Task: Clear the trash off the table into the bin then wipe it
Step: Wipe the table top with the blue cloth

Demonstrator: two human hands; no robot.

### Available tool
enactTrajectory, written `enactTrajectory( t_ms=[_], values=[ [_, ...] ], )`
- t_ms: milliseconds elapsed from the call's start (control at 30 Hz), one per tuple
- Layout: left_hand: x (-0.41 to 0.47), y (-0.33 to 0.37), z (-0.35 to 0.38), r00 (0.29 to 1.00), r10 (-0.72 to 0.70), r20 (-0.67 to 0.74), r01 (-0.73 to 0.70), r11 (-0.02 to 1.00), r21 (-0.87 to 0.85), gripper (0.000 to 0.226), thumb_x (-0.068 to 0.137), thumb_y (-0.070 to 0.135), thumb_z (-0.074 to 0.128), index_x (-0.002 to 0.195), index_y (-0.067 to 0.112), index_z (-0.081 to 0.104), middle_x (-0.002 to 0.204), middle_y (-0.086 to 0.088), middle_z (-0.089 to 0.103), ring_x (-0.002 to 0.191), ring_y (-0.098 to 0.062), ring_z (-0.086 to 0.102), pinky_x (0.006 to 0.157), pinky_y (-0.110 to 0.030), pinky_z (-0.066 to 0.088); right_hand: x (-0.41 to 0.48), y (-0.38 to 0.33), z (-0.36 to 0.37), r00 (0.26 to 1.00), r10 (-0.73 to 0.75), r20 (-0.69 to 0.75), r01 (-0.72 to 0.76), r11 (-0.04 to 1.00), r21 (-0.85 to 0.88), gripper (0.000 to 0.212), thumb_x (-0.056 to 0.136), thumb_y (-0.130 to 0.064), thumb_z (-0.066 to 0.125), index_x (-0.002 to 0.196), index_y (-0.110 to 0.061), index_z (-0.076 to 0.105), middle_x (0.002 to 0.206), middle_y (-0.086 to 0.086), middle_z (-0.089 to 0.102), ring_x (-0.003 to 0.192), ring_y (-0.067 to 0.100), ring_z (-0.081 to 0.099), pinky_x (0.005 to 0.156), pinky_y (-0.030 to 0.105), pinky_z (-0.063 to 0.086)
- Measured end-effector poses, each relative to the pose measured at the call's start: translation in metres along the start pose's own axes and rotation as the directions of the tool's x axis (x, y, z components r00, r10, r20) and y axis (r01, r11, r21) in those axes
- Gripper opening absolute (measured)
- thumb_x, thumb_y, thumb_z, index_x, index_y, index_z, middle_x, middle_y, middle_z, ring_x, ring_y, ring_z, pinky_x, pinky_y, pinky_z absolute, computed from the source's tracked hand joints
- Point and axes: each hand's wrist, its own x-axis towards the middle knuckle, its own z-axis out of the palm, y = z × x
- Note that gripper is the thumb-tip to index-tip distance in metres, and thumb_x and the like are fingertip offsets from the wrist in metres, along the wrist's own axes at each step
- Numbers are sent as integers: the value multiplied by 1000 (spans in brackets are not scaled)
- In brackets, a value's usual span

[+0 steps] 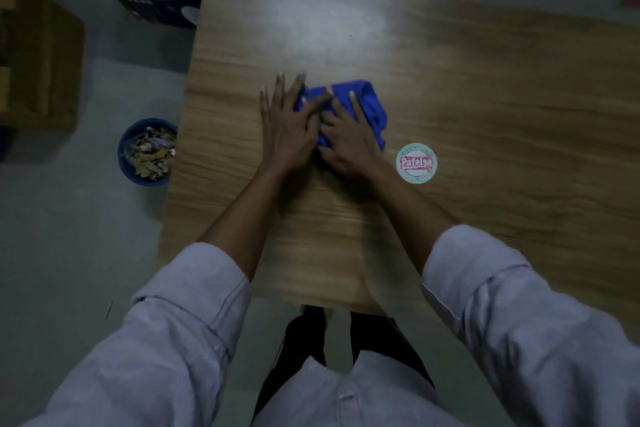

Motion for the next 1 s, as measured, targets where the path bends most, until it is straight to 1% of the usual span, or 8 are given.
enactTrajectory(
  t_ms=[133, 233, 300, 367, 433, 567, 767, 1000],
  values=[
    [-27, 5, -16, 980, 31, 195, -58, 989, 134, 55, 100, 36, 32, 154, 47, 31, 171, -5, 8, 157, -32, -4, 123, -54, -9, -36, -28, 8, 999, 25, 45, -33, 984, 178, 58, 101, -42, 43, 153, -17, 47, 159, 0, 45, 158, 24, 9, 126, 49, -12],
    [-48, 2, -24, 971, -53, 235, 24, 992, 124, 53, 106, 44, 33, 158, 45, 22, 171, -9, 3, 157, -32, -6, 123, -54, -8, -66, -48, -9, 968, 98, 233, -179, 916, 359, 52, 105, -44, 50, 153, -22, 47, 169, 3, 23, 158, 18, 0, 126, 40, -4],
    [-59, -5, -32, 983, -62, 175, 37, 989, 143, 56, 101, 50, 30, 156, 39, 33, 168, -15, 16, 156, -34, 5, 124, -51, -5, -92, -52, -36, 929, 165, 331, -320, 805, 500, 40, 105, -42, 53, 138, -21, 62, 158, 7, 46, 150, 26, 33, 114, 33, 28],
    [-69, -10, -37, 996, -24, 88, 13, 992, 129, 59, 99, 49, 22, 152, 33, 43, 165, -15, 27, 155, -34, 14, 125, -47, -1, -107, -46, -58, 949, 297, 109, -296, 716, 632, 33, 105, -37, 56, 130, -18, 66, 134, 9, 63, 131, 32, 54, 97, 29, 38],
    [-78, -12, -36, 999, -21, -38, 23, 998, 60, 49, 105, 39, 30, 148, 27, 50, 160, -13, 38, 153, -33, 23, 125, -47, 6, -95, -30, -64, 910, 395, -129, -273, 803, 529, 46, 104, -41, 55, 145, -18, 57, 151, 8, 53, 144, 32, 41, 115, 37, 25],
    [-94, -15, -17, 970, -99, -221, 77, 992, -105, 40, 103, 25, 46, 141, 19, 58, 150, -12, 52, 145, -35, 39, 123, -49, 20, -57, -18, -12, 898, 431, -90, -410, 893, 187, 61, 97, -67, 46, 154, -46, 37, 171, -10, 15, 159, 29, -3, 120, 64, -11],
    [-135, -31, -9, 977, 128, -170, -158, 971, -178, 49, 84, 8, 56, 132, 12, 66, 144, -15, 57, 137, -35, 47, 112, -47, 37, -91, -85, 56, 958, 183, -222, -168, 982, 86, 55, 91, -61, 47, 134, -32, 66, 161, -2, 41, 154, 37, 25, 123, 63, 11],
    [-237, -25, -31, 991, 129, -29, -132, 964, -232, 41, 87, 16, 47, 120, 13, 71, 131, -9, 66, 126, -31, 56, 102, -41, 41, -168, -148, 99, 977, 95, -189, -51, 973, 227, 38, 80, -31, 71, 115, -18, 77, 148, 2, 58, 148, 40, 36, 122, 59, 10]
  ],
)
